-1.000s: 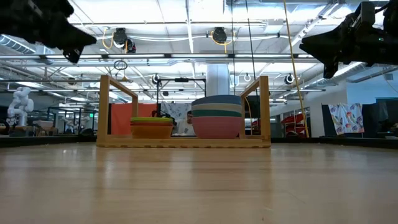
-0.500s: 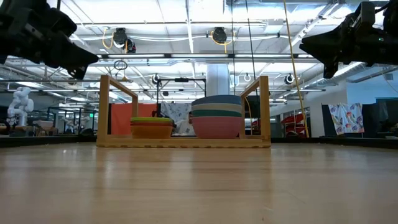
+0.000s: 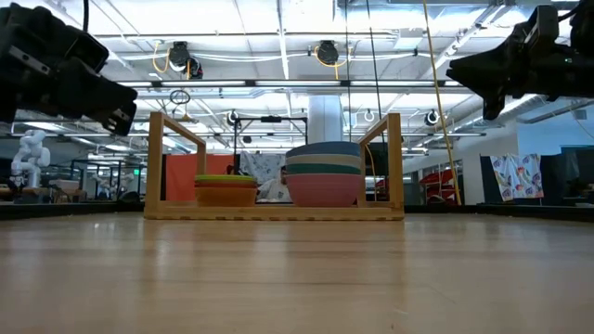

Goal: Place and stack bowls onto a shelf
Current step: Return to Home Position

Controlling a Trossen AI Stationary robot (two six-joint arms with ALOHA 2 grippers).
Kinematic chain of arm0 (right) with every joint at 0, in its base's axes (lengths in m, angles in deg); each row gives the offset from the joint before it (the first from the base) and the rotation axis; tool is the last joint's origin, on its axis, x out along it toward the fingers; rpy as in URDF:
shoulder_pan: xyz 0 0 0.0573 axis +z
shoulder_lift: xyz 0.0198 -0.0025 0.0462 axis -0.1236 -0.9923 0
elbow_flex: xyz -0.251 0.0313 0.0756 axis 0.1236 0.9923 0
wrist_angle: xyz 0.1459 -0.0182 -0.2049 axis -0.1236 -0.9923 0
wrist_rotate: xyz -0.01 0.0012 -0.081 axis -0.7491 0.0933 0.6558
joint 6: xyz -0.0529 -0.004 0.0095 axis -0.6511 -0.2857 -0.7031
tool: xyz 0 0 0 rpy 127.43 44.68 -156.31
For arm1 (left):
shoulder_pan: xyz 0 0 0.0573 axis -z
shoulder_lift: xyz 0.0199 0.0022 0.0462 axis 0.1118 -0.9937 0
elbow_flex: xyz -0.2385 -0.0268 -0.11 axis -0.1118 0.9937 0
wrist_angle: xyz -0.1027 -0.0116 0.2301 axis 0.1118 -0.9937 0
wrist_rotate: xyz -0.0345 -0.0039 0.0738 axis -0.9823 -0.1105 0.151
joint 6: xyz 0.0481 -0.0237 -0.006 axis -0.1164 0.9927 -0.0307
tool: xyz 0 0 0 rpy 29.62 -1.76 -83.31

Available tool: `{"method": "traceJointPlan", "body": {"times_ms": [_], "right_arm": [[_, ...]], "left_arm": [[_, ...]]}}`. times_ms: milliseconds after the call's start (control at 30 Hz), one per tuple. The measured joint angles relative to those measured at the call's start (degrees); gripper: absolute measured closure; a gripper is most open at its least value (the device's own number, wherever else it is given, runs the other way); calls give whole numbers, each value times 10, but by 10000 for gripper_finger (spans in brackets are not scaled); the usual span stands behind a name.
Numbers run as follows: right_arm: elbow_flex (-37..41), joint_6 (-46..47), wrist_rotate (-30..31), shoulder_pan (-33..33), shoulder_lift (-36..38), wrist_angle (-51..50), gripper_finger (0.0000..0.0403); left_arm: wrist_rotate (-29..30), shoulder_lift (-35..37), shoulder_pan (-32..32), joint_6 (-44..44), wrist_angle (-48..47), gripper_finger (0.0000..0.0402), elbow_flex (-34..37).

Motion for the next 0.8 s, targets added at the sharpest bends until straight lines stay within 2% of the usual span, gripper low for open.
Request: {"method": "traceJointPlan", "body": {"times_ms": [367,567,800], "right_arm": [[0,-8,1,0,0,-34,325],[0,-7,1,0,0,-44,325],[0,-7,2,0,0,-43,325]], "left_arm": [[5,0,17,-4,-14,394,0],[5,0,17,63,-26,394,0],[5,0,17,68,-27,394,0]]}}
